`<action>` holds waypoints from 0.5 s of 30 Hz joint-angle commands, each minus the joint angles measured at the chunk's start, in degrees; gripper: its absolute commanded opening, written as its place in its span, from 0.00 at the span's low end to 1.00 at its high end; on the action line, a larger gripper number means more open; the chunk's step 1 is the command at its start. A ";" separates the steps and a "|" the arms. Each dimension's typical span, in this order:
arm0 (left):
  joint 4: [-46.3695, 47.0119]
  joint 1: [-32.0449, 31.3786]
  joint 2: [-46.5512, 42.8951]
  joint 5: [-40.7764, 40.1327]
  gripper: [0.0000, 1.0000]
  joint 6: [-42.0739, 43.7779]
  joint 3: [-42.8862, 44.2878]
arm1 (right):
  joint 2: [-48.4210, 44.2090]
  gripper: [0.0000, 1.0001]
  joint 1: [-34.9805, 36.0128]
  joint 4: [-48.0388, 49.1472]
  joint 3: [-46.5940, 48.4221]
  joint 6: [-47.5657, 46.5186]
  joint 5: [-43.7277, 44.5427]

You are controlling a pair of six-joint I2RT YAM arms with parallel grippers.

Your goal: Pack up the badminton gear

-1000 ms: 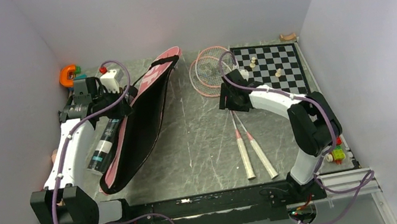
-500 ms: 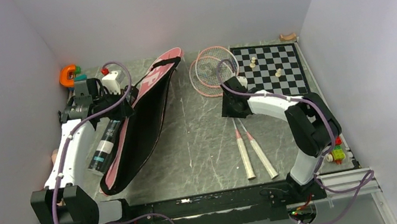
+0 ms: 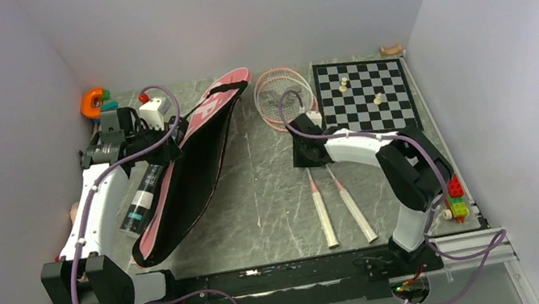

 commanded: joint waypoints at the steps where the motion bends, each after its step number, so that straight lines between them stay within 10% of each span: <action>1: 2.01 0.21 -2.34 1.81 0.00 1.66 0.21 | 1.00 0.40 0.97 2.99 1.82 -0.36 1.97; 15: 0.93 0.15 -1.28 1.73 0.00 2.39 0.41 | 11.68 0.54 0.43 5.61 9.36 -4.52 5.36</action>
